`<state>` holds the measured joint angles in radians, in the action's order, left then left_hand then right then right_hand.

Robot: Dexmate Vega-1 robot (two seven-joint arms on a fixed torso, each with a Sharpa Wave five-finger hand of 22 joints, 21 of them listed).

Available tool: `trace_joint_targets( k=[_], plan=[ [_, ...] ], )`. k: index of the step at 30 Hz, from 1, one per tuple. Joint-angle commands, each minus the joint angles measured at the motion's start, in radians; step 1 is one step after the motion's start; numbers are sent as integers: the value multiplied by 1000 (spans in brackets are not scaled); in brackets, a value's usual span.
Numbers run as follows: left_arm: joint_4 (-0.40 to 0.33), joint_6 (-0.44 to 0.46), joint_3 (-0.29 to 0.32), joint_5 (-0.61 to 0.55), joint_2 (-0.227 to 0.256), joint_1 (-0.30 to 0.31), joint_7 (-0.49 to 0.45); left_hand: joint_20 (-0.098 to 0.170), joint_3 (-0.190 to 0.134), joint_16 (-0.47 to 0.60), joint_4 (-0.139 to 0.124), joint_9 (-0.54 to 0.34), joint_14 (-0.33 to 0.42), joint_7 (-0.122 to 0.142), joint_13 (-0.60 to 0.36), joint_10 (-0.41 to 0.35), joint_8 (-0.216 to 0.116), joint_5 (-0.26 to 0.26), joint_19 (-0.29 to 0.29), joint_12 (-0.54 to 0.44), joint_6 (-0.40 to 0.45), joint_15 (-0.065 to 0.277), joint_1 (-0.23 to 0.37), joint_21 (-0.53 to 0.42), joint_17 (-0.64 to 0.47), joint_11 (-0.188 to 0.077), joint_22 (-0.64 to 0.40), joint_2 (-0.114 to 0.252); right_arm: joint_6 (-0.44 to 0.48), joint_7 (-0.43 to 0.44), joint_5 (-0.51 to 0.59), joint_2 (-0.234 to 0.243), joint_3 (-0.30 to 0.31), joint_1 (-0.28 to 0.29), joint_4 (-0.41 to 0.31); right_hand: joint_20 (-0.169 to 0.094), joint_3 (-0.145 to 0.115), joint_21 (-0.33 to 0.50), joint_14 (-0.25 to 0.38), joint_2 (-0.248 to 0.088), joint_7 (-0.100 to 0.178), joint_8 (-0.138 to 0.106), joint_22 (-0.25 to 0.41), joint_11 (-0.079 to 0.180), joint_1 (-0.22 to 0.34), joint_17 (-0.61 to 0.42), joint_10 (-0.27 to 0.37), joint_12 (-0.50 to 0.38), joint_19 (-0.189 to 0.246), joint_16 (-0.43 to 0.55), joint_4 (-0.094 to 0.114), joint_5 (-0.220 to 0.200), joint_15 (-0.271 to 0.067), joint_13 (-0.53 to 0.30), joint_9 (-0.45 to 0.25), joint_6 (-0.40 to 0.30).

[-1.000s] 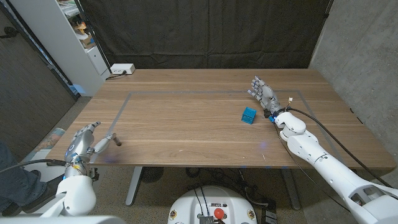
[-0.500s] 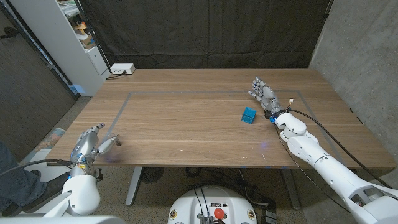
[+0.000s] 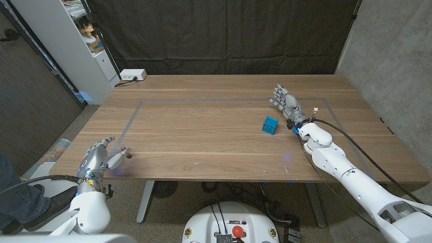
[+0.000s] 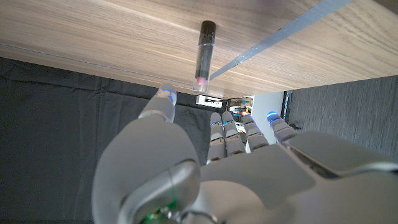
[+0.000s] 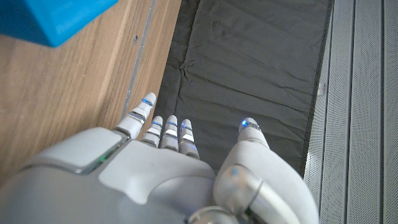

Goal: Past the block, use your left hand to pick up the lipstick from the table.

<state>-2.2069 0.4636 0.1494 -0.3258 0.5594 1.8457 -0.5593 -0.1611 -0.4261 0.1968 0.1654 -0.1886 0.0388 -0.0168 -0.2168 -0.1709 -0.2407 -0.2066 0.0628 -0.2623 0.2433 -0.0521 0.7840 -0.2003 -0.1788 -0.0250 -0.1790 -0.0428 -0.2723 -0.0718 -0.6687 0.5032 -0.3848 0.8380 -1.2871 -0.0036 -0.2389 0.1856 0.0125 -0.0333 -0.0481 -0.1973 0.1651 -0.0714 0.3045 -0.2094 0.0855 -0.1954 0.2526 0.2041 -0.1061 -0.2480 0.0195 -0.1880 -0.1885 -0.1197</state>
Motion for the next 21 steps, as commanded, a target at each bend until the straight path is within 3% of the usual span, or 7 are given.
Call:
trace_joint_targets(
  k=[1,16,21],
  plan=[
    [11,22,-24,14,23,-15,-22,-2,-2,7,-6,-3,12,0,-1,-13,-4,0,-11,-8,19,0,11,-8,-3,-3,-5,1,0,-2,1,-5,-4,-4,9,0,-6,3,0,-3,7,2,4,2,10,-1,2,-1,1,1,-5,-4,5,-3,-1,-5],
    [12,70,-50,20,57,-40,-35,0,0,13,-7,-4,43,10,-1,-65,-10,2,-23,-23,62,10,28,-11,-2,-10,-6,6,-2,-3,-1,-12,-5,-9,24,0,-5,3,-1,-3,6,2,4,0,10,-1,2,-1,1,1,-5,-4,5,-3,-1,-5],
    [11,82,-57,25,62,-46,-41,3,1,16,-6,-4,60,15,-2,-98,-12,3,-30,-33,80,17,39,-12,-2,-28,-6,9,-4,-4,-1,-16,-6,-12,31,0,-5,3,-1,-4,7,2,4,0,10,-1,3,-1,0,1,-5,-4,5,-3,-1,-4]
  ],
)
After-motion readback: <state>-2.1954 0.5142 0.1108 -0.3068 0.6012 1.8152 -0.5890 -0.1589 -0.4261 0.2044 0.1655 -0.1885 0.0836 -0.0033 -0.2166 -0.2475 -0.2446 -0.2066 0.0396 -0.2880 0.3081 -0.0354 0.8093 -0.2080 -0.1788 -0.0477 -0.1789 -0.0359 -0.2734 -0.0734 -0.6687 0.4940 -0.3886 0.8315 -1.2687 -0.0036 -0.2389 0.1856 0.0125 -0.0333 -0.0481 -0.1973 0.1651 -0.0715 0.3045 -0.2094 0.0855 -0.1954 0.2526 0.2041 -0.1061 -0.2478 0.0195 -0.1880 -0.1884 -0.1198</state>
